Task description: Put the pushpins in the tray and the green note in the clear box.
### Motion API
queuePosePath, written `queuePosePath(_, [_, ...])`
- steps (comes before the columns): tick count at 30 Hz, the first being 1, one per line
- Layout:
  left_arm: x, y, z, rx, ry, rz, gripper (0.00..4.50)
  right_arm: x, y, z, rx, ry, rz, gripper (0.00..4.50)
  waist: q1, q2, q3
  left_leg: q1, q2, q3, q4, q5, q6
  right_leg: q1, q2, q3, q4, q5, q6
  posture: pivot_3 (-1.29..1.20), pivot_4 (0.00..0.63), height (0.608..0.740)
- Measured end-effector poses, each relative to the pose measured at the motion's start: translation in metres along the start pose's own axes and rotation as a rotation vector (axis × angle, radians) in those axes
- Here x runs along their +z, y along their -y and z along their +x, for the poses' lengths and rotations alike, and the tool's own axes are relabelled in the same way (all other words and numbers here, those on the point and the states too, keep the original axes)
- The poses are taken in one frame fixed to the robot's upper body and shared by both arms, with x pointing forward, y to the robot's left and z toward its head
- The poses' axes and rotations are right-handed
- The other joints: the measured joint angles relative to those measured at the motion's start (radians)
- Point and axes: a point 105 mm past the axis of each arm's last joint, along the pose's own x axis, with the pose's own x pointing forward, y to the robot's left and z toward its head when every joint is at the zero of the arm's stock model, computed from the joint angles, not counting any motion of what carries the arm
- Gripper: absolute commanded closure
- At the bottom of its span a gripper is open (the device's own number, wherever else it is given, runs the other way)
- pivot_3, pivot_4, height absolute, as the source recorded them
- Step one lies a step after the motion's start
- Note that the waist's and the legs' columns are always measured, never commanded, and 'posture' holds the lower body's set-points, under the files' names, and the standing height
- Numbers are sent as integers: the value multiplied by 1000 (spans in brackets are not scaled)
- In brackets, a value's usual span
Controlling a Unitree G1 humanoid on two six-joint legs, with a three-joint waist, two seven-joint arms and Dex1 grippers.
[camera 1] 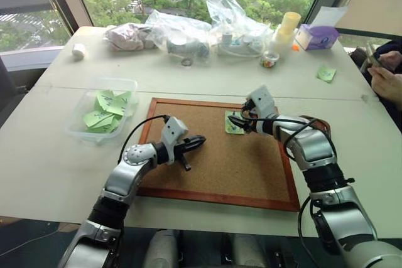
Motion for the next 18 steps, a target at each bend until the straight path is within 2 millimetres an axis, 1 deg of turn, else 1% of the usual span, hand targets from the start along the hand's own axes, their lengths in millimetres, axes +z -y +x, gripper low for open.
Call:
queuePosePath(14, [-2, 0, -6, 38, -1, 1, 4500, 4, -2, 1, 8, 22, -43, 2240, -20, 2, -1, 1, 1, 0, -1, 0, 0, 0, 0, 0, 0, 0, 0, 0, 150, 740])
queuePosePath(18, [-3, 1, -6, 38, 0, -1, 4500, 5, -6, 3, 19, 28, -38, 2240, -20, 2, -1, 1, 1, 0, -1, 0, 0, 0, 0, 0, 0, 0, 0, 0, 150, 740])
